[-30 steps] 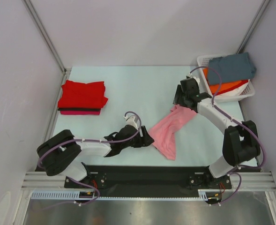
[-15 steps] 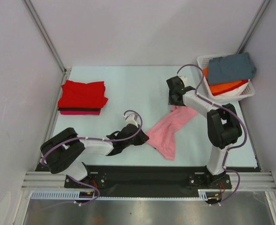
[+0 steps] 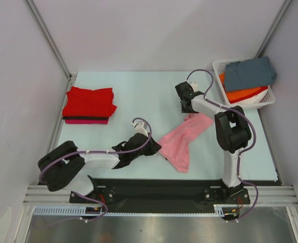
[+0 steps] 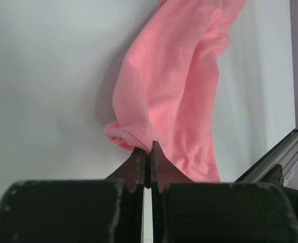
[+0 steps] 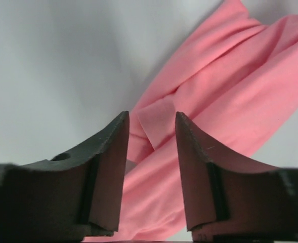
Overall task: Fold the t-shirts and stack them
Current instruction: Flatten the tshirt out
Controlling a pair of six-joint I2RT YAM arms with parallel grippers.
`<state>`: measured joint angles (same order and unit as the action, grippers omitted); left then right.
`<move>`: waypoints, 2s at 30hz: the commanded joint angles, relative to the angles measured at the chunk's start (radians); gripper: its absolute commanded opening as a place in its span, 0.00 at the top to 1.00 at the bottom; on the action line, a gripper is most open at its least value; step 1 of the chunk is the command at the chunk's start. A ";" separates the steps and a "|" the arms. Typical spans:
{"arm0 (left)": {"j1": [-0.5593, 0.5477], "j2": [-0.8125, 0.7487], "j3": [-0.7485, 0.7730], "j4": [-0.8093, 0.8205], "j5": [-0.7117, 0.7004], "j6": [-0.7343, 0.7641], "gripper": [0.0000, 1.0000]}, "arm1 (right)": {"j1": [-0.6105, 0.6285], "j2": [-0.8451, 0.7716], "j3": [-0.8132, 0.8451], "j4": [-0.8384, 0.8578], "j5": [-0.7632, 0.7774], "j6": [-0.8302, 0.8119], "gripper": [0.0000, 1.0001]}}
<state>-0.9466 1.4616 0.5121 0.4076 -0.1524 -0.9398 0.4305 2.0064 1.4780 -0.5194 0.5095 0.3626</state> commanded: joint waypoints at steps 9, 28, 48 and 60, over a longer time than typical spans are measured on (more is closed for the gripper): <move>0.000 -0.096 -0.029 0.007 -0.032 0.045 1.00 | 0.004 0.058 0.056 -0.044 0.049 -0.005 0.58; 0.377 -0.357 0.176 -0.352 0.122 0.283 1.00 | -0.243 -0.303 0.243 -0.110 -0.326 0.087 1.00; 0.451 -0.830 0.172 -0.679 -0.055 0.369 1.00 | -0.674 -1.017 -0.567 0.165 -0.657 0.337 1.00; 0.457 -0.733 0.702 -0.863 -0.176 0.521 1.00 | -0.697 -1.046 -0.246 0.052 -0.758 0.361 1.00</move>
<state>-0.4988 0.7120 1.0512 -0.4210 -0.2783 -0.4934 -0.2531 0.9897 1.0946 -0.4778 -0.2001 0.6922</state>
